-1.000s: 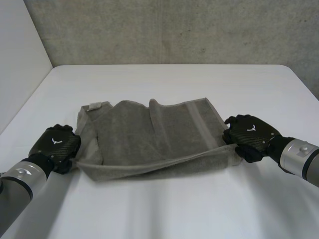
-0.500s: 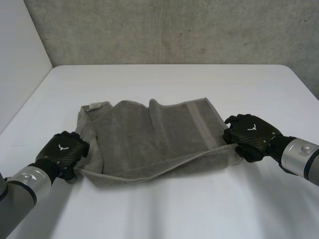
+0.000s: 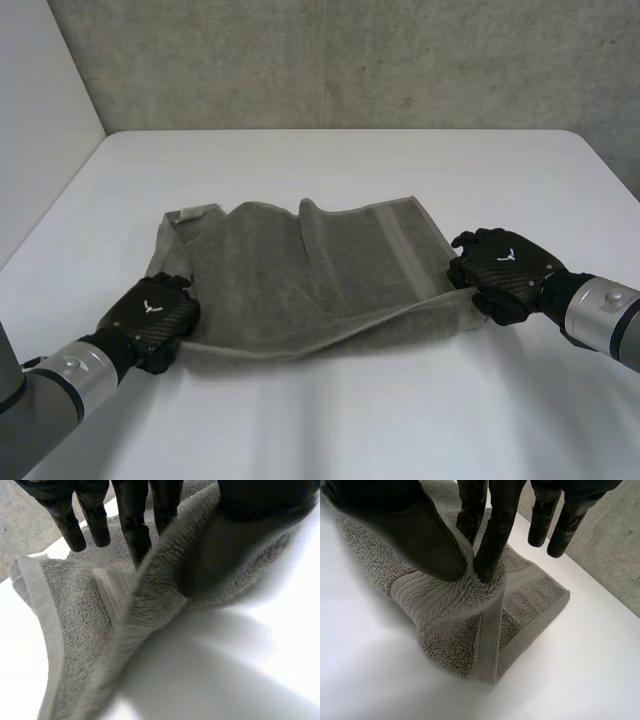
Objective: Fold the towel.
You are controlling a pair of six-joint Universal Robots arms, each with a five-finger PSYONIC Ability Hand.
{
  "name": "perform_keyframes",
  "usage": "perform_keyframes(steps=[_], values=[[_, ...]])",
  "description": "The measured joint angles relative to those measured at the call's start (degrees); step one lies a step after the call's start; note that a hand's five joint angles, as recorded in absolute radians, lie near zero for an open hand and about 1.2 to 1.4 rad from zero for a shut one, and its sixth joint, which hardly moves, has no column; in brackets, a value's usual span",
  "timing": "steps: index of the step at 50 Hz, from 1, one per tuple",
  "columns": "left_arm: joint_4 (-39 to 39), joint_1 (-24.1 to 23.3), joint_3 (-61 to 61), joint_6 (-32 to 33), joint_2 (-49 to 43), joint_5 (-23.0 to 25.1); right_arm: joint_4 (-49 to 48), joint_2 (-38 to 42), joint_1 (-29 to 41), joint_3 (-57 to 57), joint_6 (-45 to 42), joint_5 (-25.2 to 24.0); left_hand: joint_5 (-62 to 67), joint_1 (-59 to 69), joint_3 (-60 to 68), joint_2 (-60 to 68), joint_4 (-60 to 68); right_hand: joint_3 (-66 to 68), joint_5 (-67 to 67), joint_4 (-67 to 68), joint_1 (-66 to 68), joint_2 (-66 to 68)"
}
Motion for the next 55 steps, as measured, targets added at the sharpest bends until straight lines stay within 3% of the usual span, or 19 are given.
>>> perform_keyframes(steps=[12,19,30,32,36,39,42,49,55], values=[[-2.37,0.45,3.75,0.62,-1.19,-0.86,3.27,-0.05,0.51,-1.64,0.1,-0.15,4.22,2.22,0.0,2.75,0.0,0.0,0.0,0.0,0.0,0.0],[-2.48,-0.12,13.05,0.39,-3.45,-4.54,5.77,1.83,1.46,-9.65,3.07,0.65,4.23,2.22,0.0,2.86,0.0,0.0,0.0,0.0,0.01,0.35],[-0.37,-5.51,48.64,0.12,-12.51,-13.35,4.16,8.54,6.52,-43.56,21.36,10.19,4.67,2.22,0.0,3.7,0.0,0.0,0.11,0.0,0.01,1.48],[1.86,-6.7,54.92,-0.36,-12.94,-14.63,1.46,8.93,7.1,-52.17,27.76,13.67,4.67,2.22,0.0,3.82,0.0,0.0,0.34,0.0,0.01,1.48],[8.03,-8.26,58.74,-2.23,-10.04,-15.89,-4.68,6.48,7.49,-57.95,36.91,16.91,4.75,2.22,0.0,3.91,0.0,0.0,0.98,0.0,0.13,1.48],[13.12,-8.39,54.95,-4.86,-5.44,-15.66,-8.73,3.25,7.44,-54.84,41.01,16.58,5.04,2.22,0.0,3.94,0.0,0.0,1.25,0.0,0.18,1.48],[17.63,-6.83,44.64,-8.38,-0.11,-13.54,-11.98,-1.4,7.26,-44.28,41.77,13.41,5.2,2.22,0.0,4.0,0.0,0.0,1.28,0.0,0.18,1.48],[18.98,-2.32,22.94,-10.03,3.6,-6.4,-13.96,-8.12,7.01,-22.21,34.51,7.74,5.2,2.23,0.0,4.01,0.0,0.0,1.28,0.0,0.18,1.48],[18.55,0.49,8.87,-8.65,3.73,-1.0,-13.83,-11.05,6.25,-6.12,24.97,6.54,5.2,2.25,0.0,4.1,0.0,0.0,1.28,0.0,0.19,1.48]])
